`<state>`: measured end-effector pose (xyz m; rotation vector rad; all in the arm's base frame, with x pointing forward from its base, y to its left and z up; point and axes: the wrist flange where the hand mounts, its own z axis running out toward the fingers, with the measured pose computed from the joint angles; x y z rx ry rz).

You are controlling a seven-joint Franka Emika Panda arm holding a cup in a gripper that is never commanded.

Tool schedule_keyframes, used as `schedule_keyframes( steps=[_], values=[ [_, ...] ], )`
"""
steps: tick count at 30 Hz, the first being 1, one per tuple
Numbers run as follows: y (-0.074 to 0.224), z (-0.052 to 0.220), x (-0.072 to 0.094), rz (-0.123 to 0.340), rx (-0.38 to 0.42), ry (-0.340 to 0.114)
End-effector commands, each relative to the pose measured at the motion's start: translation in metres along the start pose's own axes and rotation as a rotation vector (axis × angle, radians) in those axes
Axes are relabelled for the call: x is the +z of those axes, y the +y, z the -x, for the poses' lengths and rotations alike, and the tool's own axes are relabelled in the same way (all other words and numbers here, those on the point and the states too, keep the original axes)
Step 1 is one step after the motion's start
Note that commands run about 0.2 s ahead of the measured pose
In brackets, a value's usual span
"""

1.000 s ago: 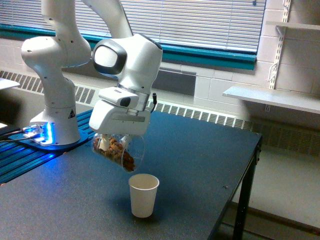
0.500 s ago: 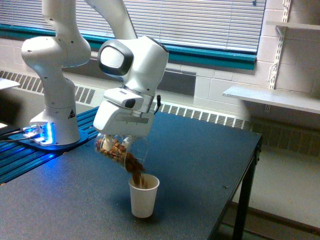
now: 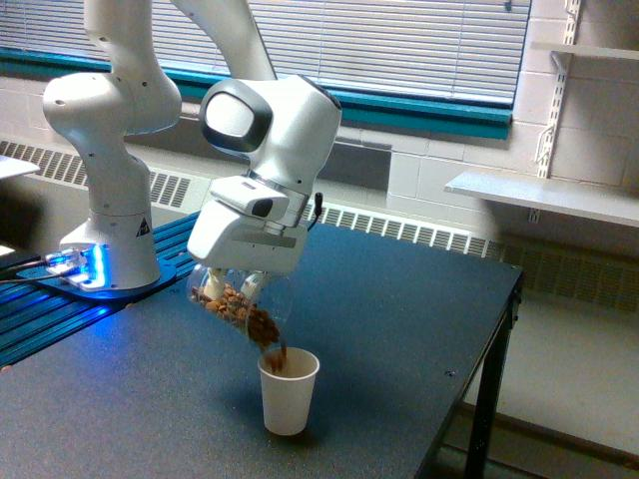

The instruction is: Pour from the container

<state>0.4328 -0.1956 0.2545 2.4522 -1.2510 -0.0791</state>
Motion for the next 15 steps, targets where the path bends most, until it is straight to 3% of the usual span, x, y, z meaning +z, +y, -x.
schedule_keyframes(
  steps=[1, 15],
  values=[
    [-0.0004, -0.0018, -0.007, 0.016, 0.017, 0.009],
    [-0.0006, -0.0067, -0.015, 0.029, 0.032, 0.009]
  ],
)
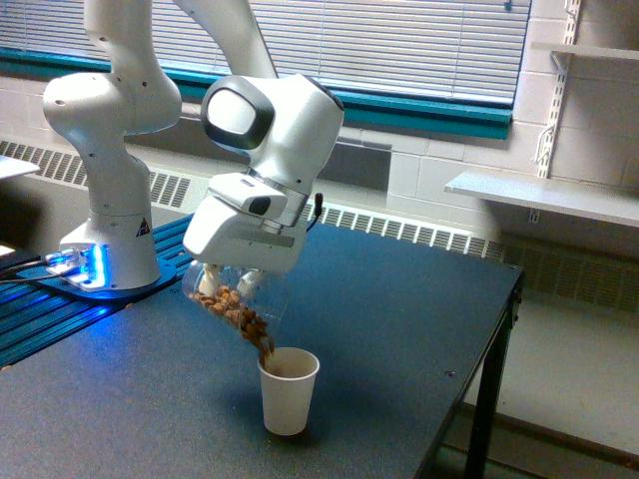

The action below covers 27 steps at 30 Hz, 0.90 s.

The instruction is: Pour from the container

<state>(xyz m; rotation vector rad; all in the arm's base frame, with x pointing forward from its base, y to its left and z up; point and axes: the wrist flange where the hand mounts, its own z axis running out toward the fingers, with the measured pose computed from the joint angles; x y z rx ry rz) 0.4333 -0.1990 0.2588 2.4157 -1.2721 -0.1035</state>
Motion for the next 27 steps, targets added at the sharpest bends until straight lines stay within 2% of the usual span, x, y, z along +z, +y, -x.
schedule_keyframes(
  steps=[1, 18, 27],
  values=[
    [-0.004, -0.003, -0.013, 0.002, 0.01, 0.021],
    [-0.008, -0.007, -0.029, 0.049, 0.006, 0.032],
    [-0.008, -0.009, -0.039, 0.091, -0.003, 0.041]
  ],
)
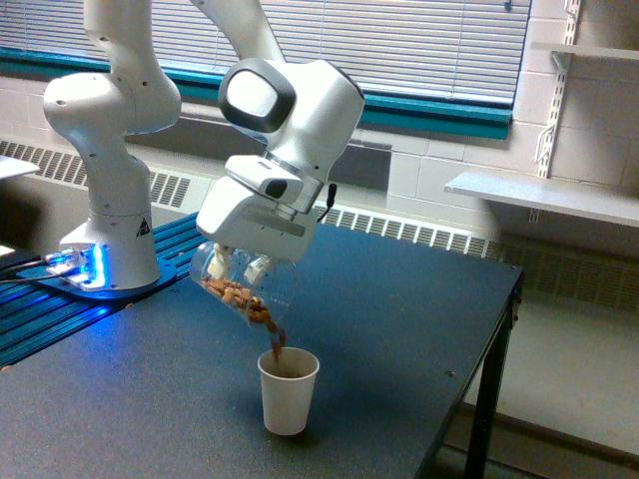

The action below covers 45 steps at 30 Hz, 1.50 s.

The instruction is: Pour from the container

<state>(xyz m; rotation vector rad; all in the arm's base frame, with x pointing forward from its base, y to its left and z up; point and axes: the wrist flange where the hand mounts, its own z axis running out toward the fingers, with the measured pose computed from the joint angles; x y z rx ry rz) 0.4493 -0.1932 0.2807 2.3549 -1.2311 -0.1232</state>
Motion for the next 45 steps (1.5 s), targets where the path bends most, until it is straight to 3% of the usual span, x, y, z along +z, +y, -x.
schedule_keyframes(
  steps=[1, 29, 45],
  values=[
    [0.0, -0.001, -0.015, 0.027, 0.003, 0.019],
    [0.003, -0.002, -0.026, 0.092, 0.0, 0.013],
    [0.005, 0.0, -0.028, 0.104, -0.006, -0.006]
  ],
)
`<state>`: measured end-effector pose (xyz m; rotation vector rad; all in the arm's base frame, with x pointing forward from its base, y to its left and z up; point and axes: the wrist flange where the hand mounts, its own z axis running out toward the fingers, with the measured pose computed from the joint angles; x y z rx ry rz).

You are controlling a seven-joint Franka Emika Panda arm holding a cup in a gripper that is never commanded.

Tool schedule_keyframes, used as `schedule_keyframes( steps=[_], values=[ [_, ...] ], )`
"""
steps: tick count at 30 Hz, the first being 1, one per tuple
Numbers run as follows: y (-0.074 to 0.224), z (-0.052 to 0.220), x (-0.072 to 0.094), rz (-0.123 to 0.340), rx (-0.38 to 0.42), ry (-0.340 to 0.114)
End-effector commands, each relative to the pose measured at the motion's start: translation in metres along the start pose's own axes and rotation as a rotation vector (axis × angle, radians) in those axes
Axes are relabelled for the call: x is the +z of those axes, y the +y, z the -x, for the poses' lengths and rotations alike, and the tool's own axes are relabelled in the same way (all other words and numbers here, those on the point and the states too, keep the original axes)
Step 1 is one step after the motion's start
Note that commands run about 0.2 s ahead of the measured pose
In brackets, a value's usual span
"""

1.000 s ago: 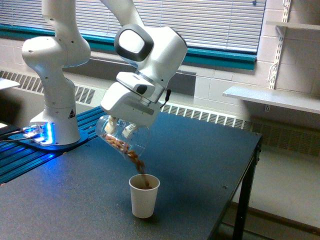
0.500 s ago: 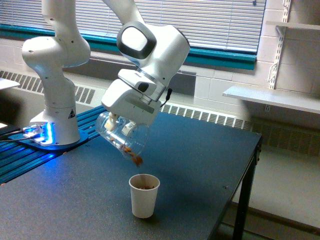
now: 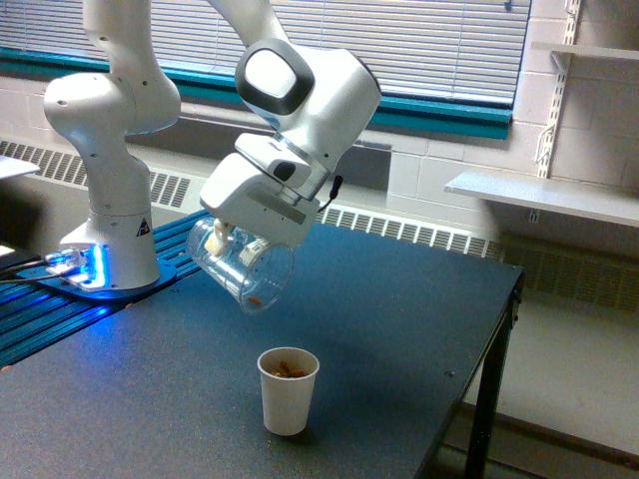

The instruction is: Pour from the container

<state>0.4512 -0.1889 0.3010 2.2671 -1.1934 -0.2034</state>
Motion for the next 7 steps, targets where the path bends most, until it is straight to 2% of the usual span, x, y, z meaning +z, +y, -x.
schedule_keyframes(
  steps=[1, 7],
  values=[
    [0.0002, 0.0001, -0.008, -0.008, -0.002, 0.006],
    [0.0005, 0.0016, -0.0041, -0.026, 0.004, -0.004]
  ],
)
